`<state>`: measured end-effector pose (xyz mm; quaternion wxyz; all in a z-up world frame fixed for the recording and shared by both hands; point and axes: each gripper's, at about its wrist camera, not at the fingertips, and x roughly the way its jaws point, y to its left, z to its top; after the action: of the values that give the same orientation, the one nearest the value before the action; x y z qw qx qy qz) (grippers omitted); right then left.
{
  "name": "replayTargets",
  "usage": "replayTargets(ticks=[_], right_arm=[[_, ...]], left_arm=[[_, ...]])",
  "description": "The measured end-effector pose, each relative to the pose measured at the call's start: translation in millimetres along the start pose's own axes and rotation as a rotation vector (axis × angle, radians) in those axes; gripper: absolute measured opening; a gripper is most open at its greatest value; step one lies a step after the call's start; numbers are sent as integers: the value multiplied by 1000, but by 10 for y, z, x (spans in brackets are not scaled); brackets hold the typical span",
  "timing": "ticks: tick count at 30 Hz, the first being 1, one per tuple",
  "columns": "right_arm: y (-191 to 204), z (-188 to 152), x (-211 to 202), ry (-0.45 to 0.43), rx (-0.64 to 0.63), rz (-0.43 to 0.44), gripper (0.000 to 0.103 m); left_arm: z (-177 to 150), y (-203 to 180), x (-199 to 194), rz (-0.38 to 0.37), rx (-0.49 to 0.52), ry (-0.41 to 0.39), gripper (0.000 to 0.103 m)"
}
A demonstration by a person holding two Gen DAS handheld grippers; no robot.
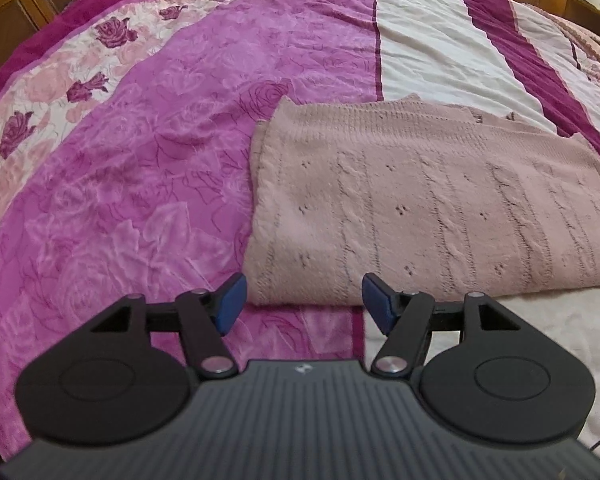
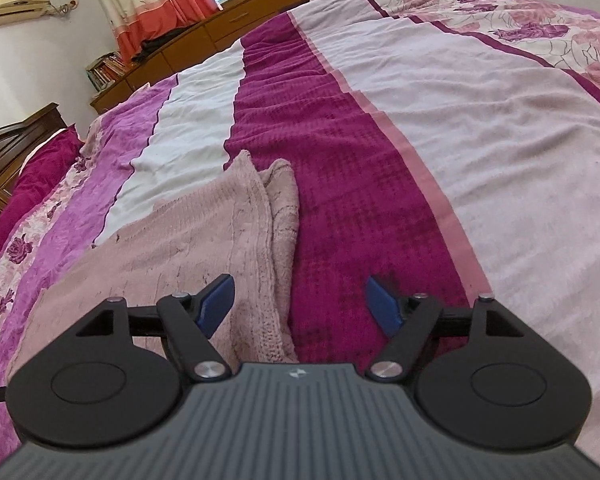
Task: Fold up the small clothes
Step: 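Open the right gripper and lay the folded cardigan flat, then grasp the end of the folded cardigan with the right gripper and lift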
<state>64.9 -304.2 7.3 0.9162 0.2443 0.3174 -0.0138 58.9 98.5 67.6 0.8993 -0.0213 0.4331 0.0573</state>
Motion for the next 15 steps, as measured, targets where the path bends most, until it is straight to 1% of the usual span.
replayTargets(ticks=[4, 7, 9, 15], right_arm=[[-27, -32, -17, -13, 40, 5, 79], [-83, -75, 1, -12, 91, 33, 81], [-109, -102, 27, -13, 103, 50, 82], [-116, -127, 156, 25, 127, 157, 83]], left_arm=[[-64, -47, -44, -22, -33, 5, 65], [-127, -99, -54, -7, -20, 8, 65], [-160, -127, -50, -1, -13, 16, 65], [-223, -171, -49, 0, -11, 21, 65]])
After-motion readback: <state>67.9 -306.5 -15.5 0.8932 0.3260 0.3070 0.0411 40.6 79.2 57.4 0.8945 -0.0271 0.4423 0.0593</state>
